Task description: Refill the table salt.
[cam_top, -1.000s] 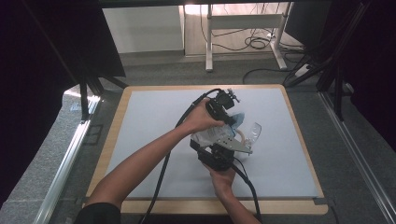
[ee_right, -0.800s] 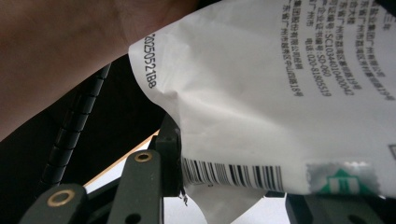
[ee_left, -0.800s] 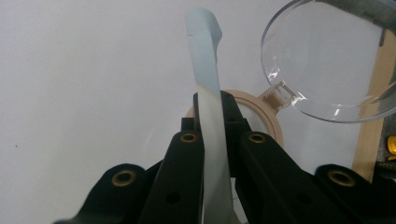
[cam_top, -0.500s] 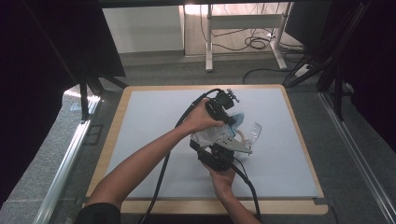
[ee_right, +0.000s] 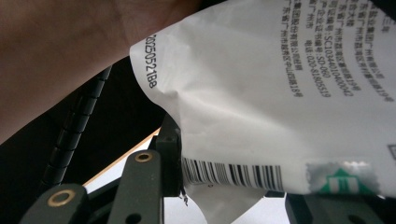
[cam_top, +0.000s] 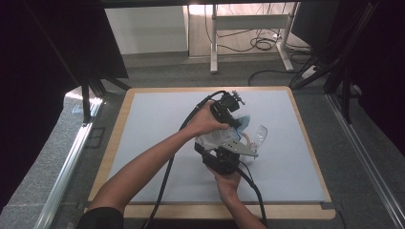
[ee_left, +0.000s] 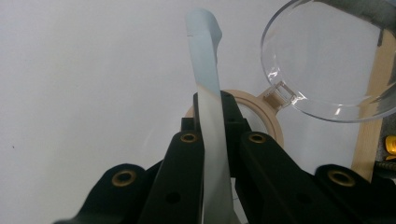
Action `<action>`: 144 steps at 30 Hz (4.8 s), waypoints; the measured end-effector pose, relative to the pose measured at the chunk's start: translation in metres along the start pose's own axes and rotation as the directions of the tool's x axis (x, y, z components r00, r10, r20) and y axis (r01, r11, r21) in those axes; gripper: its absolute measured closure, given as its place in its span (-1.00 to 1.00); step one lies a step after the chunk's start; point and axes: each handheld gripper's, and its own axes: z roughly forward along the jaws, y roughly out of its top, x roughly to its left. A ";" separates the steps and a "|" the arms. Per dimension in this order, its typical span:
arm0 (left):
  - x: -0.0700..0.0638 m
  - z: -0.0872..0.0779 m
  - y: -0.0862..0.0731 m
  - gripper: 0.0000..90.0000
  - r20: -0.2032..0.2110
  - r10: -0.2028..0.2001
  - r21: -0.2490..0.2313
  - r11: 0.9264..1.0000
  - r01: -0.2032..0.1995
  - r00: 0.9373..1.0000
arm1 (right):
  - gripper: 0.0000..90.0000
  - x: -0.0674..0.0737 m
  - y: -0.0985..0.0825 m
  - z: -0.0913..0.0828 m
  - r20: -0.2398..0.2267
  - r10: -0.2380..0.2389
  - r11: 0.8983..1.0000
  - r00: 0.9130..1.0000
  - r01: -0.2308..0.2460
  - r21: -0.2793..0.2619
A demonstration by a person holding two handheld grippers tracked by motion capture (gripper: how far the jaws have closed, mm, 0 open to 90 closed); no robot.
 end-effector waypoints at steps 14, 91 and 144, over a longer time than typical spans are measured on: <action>0.001 0.003 0.001 1.00 0.008 0.002 0.010 1.000 -0.002 1.000 | 0.37 -0.001 0.002 -0.001 0.000 0.012 1.000 1.000 -0.012 -0.001; 0.002 0.005 -0.002 1.00 0.011 0.008 0.024 1.000 -0.009 1.000 | 0.39 0.001 0.001 0.001 0.003 0.004 1.000 1.000 -0.004 -0.021; 0.003 0.008 -0.003 1.00 0.015 0.009 0.026 1.000 -0.010 1.000 | 0.40 -0.002 0.001 0.000 -0.002 0.003 1.000 1.000 -0.003 -0.020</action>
